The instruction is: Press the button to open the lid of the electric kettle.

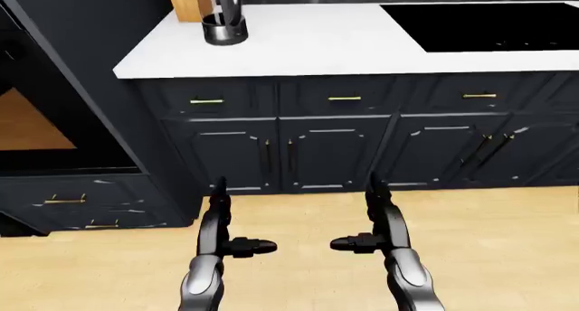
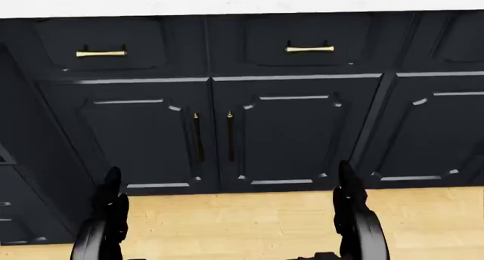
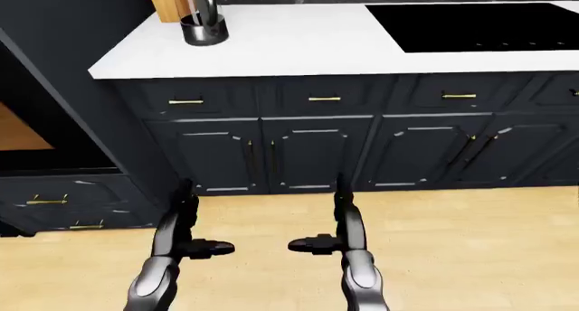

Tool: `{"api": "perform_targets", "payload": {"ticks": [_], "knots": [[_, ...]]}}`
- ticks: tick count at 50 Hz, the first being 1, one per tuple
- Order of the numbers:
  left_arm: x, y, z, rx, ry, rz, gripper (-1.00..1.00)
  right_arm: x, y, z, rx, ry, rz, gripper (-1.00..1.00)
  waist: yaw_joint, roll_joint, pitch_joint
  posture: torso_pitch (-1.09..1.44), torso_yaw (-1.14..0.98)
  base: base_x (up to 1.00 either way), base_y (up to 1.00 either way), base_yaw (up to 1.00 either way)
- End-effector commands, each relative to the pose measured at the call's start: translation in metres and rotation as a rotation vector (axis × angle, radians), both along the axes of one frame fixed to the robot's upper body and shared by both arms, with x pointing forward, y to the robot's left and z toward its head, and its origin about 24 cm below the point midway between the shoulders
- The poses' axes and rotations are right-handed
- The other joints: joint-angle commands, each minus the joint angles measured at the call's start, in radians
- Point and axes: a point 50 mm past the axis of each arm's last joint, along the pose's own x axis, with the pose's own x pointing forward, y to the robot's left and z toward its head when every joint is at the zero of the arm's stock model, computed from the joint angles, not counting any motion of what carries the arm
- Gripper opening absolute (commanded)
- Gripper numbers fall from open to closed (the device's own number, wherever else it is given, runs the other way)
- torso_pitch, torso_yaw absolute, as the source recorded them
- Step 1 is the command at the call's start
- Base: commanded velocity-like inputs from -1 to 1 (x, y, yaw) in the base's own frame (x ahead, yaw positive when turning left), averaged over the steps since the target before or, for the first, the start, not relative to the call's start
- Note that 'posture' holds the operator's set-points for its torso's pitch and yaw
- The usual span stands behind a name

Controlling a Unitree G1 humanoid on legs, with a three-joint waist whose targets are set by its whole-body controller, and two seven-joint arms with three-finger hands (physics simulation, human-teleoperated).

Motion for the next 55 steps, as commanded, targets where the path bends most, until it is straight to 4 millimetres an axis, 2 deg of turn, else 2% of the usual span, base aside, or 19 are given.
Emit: {"api": "perform_targets", "payload": {"ticks": [1,3,4,5,7,8,10,15,16,19,26,32,47,55], "knots": [[0.009,-0.001,0.033,-0.009,-0.161,-0.012,1.00,0.009,0.001,0.033,-0.004,-0.175,0.012,1.00,-0.002,-0.008,-0.001,0.00,0.00,0.00,0.00,0.00],[0.010,-0.001,0.036,-0.011,-0.163,0.001,1.00,0.009,0.001,0.033,-0.006,-0.176,0.012,1.00,0.007,-0.001,-0.062,0.00,0.00,0.00,0.00,0.00],[0.011,0.000,0.036,-0.017,-0.157,0.011,1.00,0.009,0.001,0.033,-0.004,-0.174,0.011,1.00,0.007,-0.001,-0.052,0.00,0.00,0.00,0.00,0.00],[0.011,0.001,0.038,-0.038,-0.157,0.016,1.00,0.010,0.001,0.034,-0.004,-0.175,0.011,1.00,0.006,-0.007,-0.017,0.00,0.00,0.00,0.00,0.00],[0.012,0.003,0.042,-0.025,-0.186,0.041,1.00,0.011,0.000,0.036,-0.002,-0.177,0.009,1.00,0.007,-0.008,-0.070,0.00,0.00,0.00,0.00,0.00],[0.013,0.006,0.042,-0.047,-0.181,0.068,1.00,0.011,0.000,0.038,-0.004,-0.182,0.007,1.00,0.007,-0.008,-0.075,0.00,0.00,0.00,0.00,0.00],[0.013,0.007,0.049,0.012,-0.231,0.071,1.00,0.013,-0.001,0.042,-0.005,-0.191,0.007,1.00,0.008,-0.007,-0.075,0.00,0.00,0.00,0.00,0.00],[0.013,0.008,0.063,0.013,-0.256,0.033,1.00,0.016,-0.004,0.053,0.001,-0.208,-0.001,1.00,0.007,-0.004,-0.082,0.00,0.00,0.00,0.00,0.00],[0.013,0.011,0.077,0.024,-0.289,0.032,1.00,0.018,-0.005,0.062,-0.002,-0.231,0.002,1.00,0.008,-0.004,-0.083,0.00,0.00,0.00,0.00,0.00],[0.014,0.022,0.097,0.022,-0.313,0.056,1.00,0.024,-0.011,0.083,-0.006,-0.271,-0.003,1.00,0.008,-0.003,-0.089,0.00,0.00,0.00,0.00,0.00],[0.014,0.033,0.120,0.039,-0.343,0.084,1.00,0.034,-0.026,0.114,-0.012,-0.334,-0.030,1.00,0.008,0.000,-0.094,0.00,0.00,0.00,0.00,0.00],[0.014,0.042,0.129,0.051,-0.360,0.108,1.00,0.039,-0.031,0.130,-0.038,-0.373,-0.031,1.00,0.007,-0.001,-0.088,0.00,0.00,0.00,0.00,0.00],[0.008,0.066,0.168,0.104,-0.432,0.159,1.00,0.049,-0.048,0.179,-0.018,-0.468,-0.028,1.00,0.007,0.001,-0.074,0.00,0.00,0.00,0.00,0.00],[0.005,0.073,0.183,0.125,-0.456,0.172,1.00,0.056,-0.054,0.190,-0.020,-0.439,-0.065,1.00,0.008,0.000,-0.069,0.00,0.00,0.00,0.00,0.00]]}}
